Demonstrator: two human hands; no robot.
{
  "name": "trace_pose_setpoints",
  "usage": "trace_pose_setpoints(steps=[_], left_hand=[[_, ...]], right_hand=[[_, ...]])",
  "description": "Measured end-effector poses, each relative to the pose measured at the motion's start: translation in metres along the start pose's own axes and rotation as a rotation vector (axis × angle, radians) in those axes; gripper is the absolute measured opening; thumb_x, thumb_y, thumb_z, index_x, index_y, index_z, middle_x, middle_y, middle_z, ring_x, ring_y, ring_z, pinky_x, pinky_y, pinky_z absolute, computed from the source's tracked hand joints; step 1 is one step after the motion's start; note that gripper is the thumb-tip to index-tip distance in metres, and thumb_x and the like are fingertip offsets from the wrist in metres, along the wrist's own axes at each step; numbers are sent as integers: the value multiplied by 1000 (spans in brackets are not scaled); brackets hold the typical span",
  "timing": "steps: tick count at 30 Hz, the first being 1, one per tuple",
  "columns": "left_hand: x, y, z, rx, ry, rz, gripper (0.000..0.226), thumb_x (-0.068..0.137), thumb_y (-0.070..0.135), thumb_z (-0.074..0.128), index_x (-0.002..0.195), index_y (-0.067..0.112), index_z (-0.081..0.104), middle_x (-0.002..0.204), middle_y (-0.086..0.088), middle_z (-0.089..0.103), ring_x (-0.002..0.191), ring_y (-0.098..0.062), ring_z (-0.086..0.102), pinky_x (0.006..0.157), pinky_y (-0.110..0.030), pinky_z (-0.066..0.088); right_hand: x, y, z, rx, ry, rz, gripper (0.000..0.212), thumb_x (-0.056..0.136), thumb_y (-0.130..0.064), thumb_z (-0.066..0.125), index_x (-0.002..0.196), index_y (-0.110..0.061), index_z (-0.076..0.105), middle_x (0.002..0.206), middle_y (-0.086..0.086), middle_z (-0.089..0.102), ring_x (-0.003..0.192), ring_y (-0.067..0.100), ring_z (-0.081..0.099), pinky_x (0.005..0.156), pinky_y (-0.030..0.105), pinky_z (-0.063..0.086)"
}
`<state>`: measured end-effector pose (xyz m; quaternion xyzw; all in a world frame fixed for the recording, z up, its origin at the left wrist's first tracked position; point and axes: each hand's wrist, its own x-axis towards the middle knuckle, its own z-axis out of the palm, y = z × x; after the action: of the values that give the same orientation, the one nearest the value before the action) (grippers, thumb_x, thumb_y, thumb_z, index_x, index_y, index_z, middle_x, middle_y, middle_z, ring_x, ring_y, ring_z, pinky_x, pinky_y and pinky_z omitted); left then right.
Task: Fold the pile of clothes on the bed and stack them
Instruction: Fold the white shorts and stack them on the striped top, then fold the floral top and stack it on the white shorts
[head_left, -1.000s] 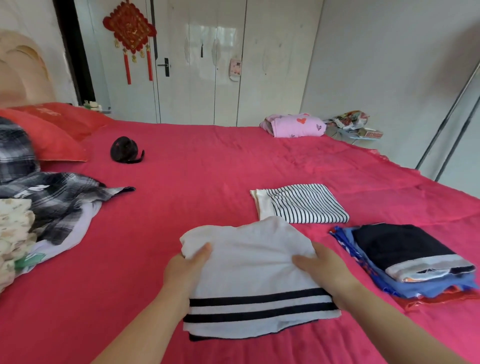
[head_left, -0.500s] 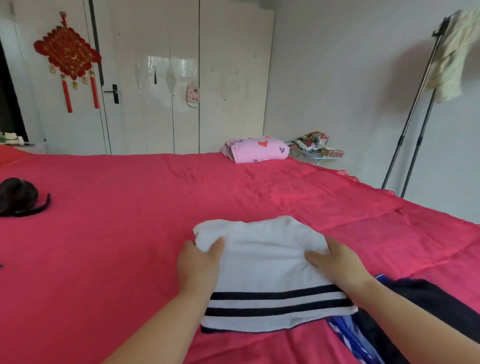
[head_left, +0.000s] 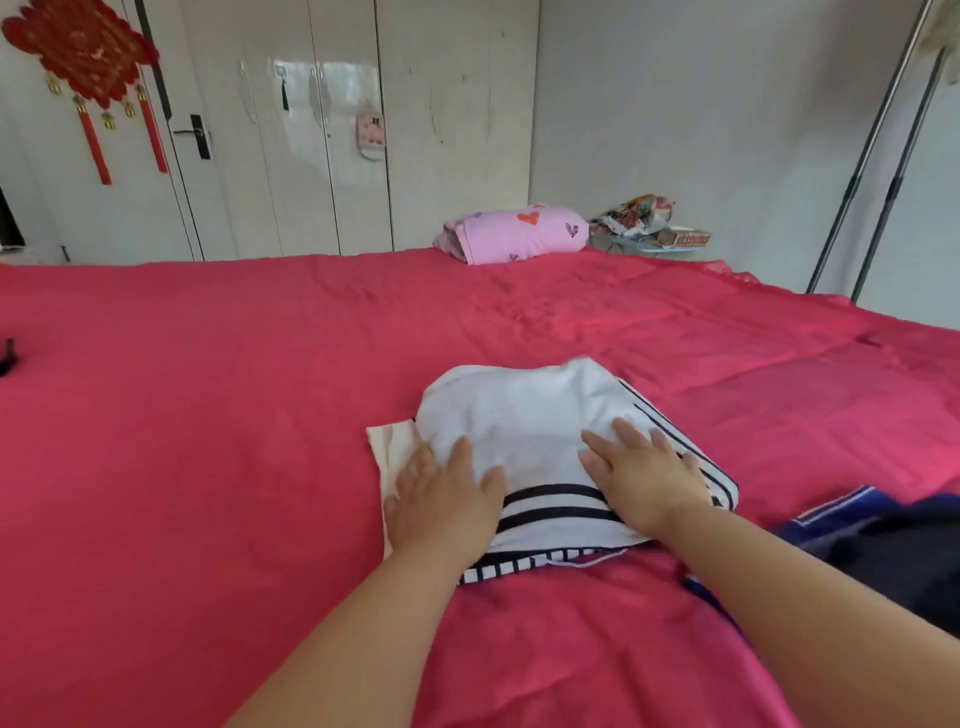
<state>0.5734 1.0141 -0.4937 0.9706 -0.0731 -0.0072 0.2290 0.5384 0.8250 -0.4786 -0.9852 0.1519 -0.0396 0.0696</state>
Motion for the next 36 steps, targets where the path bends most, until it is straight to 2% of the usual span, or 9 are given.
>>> trace_pose_setpoints(steps=[4,9,11,13,15,18,22,28,36], left_hand=[[7,-5,12,47,-17,-2,62,88,60,21,145,35,15,157,-6,7,142,-30,10,112,-50,14],[1,-8,7,76,-99,-7,63,90,61,20,147,34,8,157,-7,0,142,-30,6,112,-50,11],[-6,-7,-5,89,-73,11,64,91,60,22,147,33,10,157,-4,1,142,-28,11,110,-49,17],[-23,-8,-17,85,17,66,61,91,58,26,145,30,18,157,0,7,139,-24,19,106,-45,25],[-47,-18,-27,72,81,119,56,92,56,30,141,29,27,153,3,20,133,-21,30,101,-41,32],[-89,-48,-51,131,61,91,52,92,52,38,137,27,33,138,4,38,125,-20,39,96,-38,38],[-150,-96,-93,165,20,-26,57,91,51,42,142,26,30,140,4,38,130,-19,37,100,-36,38],[-249,-155,-163,177,49,-102,56,92,48,43,141,25,32,138,2,41,129,-19,39,101,-35,39],[-376,-273,-235,212,76,-285,52,93,43,45,139,23,33,138,-3,41,129,-24,38,100,-40,40]], right_hand=[[4,10,19,22,7,32,49,93,-57,13,142,-48,17,156,-11,4,143,28,6,113,52,13],[-3,1,13,-21,-99,54,49,96,-52,12,144,-44,14,157,-12,0,144,30,3,112,56,9],[-13,-5,1,-29,-79,47,44,97,-48,18,138,-39,31,152,-7,19,140,30,15,109,56,13],[-29,-12,-11,-21,27,-5,32,96,-38,28,119,-33,50,130,-3,43,128,25,33,105,51,24],[-51,-19,-19,2,94,-77,27,93,-34,37,114,-29,53,119,-4,49,122,22,40,100,41,33],[-93,-38,-29,44,56,-190,42,93,-39,43,133,-29,44,133,-5,44,125,18,40,102,30,34],[-154,-75,-42,87,-16,-311,45,88,-31,45,133,-26,44,132,-2,45,124,19,42,102,27,36],[-240,-148,-54,111,-87,-421,43,88,-26,46,132,-22,46,130,3,46,121,22,45,100,29,39],[-356,-292,-36,78,-191,-660,41,92,-32,46,132,-21,46,129,5,47,122,25,46,102,33,40]])
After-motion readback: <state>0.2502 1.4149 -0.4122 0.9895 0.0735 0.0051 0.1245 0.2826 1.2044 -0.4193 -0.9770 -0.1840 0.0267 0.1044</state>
